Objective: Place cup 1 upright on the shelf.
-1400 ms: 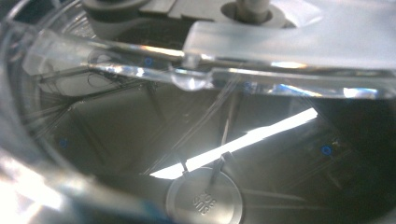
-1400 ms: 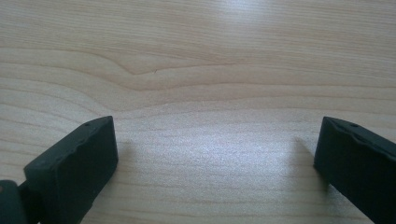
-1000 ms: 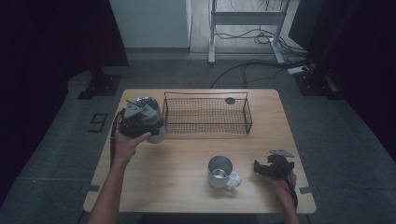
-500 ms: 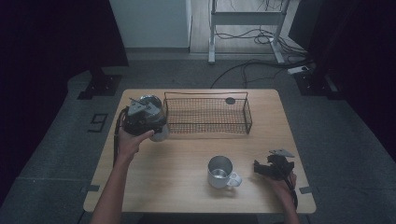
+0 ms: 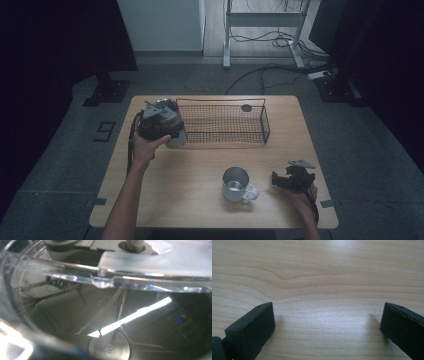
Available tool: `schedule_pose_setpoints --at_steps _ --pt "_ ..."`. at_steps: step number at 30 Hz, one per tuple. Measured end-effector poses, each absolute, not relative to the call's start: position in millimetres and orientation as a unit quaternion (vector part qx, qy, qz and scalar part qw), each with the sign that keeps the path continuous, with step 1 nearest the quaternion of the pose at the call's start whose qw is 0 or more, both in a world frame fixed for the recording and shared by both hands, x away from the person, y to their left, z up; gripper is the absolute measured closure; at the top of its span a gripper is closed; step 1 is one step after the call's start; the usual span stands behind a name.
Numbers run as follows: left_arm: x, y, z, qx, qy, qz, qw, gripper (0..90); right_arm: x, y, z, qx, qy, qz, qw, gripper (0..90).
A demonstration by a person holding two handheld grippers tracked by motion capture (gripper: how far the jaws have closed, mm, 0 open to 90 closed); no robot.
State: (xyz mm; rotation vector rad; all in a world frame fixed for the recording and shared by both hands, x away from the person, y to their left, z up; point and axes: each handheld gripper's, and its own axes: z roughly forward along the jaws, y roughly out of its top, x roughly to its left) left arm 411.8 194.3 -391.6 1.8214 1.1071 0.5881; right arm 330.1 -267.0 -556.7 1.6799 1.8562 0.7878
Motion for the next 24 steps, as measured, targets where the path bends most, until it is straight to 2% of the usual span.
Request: schedule_pose_setpoints --at_steps 24 --pt "426.0 187.1 -387.9 0.733 0.456 0.232 0.448 4.1 330.1 -267.0 -556.8 0.619 0.684 0.291 0.256 0.0"
